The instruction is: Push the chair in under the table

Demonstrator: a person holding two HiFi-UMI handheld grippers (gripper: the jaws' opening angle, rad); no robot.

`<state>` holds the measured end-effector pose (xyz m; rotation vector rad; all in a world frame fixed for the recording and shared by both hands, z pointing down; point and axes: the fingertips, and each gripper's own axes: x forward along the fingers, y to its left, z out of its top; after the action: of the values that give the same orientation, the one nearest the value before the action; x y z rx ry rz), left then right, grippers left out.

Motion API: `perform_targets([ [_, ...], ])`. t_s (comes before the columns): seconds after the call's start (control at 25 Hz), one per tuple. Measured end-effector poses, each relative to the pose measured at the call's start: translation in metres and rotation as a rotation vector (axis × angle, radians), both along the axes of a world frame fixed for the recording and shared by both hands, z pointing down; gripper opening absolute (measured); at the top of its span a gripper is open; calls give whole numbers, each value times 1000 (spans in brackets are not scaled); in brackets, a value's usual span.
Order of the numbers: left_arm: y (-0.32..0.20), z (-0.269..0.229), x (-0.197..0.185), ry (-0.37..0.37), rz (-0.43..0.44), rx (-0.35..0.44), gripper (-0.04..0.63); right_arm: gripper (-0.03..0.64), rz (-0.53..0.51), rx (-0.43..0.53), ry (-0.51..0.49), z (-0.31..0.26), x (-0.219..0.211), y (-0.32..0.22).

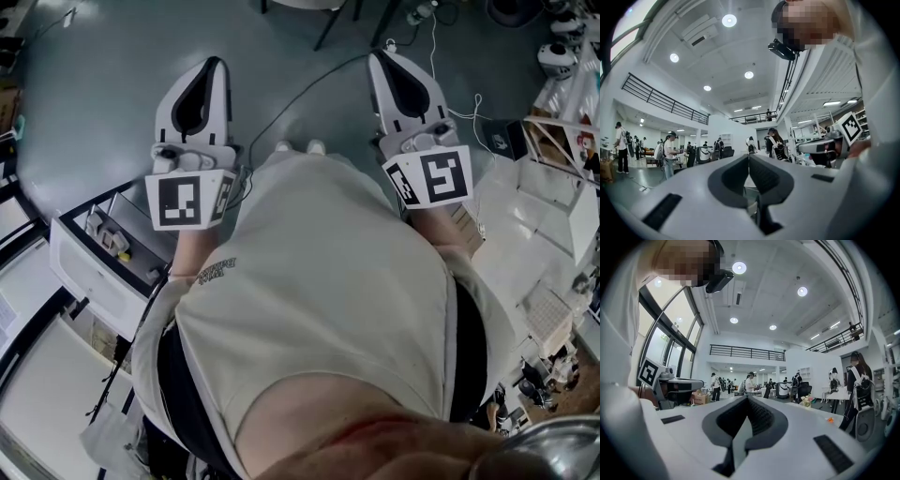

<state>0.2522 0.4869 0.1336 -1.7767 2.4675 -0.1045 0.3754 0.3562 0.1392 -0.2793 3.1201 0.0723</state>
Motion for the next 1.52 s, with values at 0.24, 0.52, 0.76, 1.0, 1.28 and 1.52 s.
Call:
perform_targets([
  [0.24, -19, 12, 11, 7, -36, -7, 12, 9, -22, -10, -2, 11, 12, -20],
  [0.52, -33, 20, 24, 22, -70, -11, 12, 9, -70, -20, -4, 22, 17, -32],
  [0.76, -45, 30, 14, 4, -75, -23, 12, 9, -71, -28, -22, 32, 8, -44],
  [1.0, -64, 50, 0, -13, -54, -23, 12, 9, -59, -37, -28, 56, -7, -56],
  [1.28, -88, 64, -44, -13, -27, -31, 12, 9, -55, -42, -17, 69, -55, -72],
  [1.52, -114, 72, -107, 8, -25, -45, 12, 9, -50, -50, 9, 77, -118, -97],
])
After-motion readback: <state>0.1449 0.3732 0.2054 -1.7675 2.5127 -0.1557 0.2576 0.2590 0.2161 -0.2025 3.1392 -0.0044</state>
